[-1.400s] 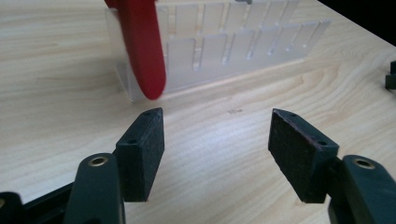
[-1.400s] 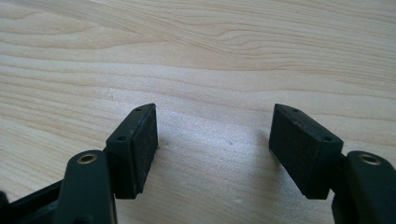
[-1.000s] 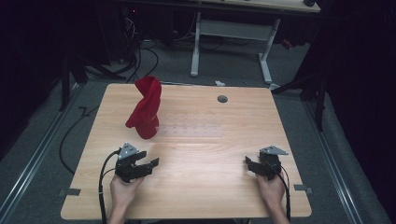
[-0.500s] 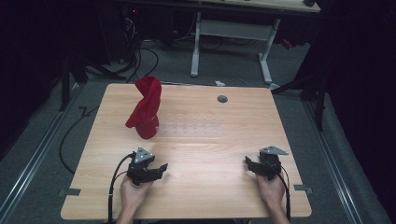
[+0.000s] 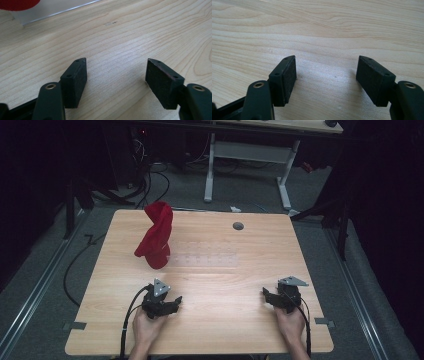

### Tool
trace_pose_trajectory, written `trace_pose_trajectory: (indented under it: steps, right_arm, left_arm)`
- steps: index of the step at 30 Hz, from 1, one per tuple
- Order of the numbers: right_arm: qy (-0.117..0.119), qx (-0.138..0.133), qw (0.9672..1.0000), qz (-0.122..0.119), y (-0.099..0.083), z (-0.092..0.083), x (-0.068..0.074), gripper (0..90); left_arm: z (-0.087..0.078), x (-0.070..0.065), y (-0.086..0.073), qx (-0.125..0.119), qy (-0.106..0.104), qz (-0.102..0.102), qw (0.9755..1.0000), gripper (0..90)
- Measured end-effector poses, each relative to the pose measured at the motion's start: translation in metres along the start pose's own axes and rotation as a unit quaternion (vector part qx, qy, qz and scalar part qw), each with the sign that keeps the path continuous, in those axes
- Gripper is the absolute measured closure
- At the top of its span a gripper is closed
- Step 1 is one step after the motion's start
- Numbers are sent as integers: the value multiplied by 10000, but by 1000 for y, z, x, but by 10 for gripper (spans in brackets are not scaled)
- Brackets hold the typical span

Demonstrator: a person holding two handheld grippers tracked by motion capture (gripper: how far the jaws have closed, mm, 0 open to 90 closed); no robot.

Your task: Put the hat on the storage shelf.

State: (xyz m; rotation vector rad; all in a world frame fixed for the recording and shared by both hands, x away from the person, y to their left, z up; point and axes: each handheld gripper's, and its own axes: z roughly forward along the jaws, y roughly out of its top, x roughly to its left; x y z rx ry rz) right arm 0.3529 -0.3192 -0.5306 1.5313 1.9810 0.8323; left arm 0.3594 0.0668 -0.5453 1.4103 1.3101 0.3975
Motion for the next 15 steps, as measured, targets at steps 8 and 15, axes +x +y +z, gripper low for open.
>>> trace_pose_trajectory:
  steps: [8,15]
  right_arm:
    - [14,4,10000,0,0,0,0,329]
    - [30,1,10000,-32,0,0,0,327]
  left_arm:
    - [1,-1,-1,34,41,51,10000,284]
    - [1,-1,-1,14,55,25,10000,291]
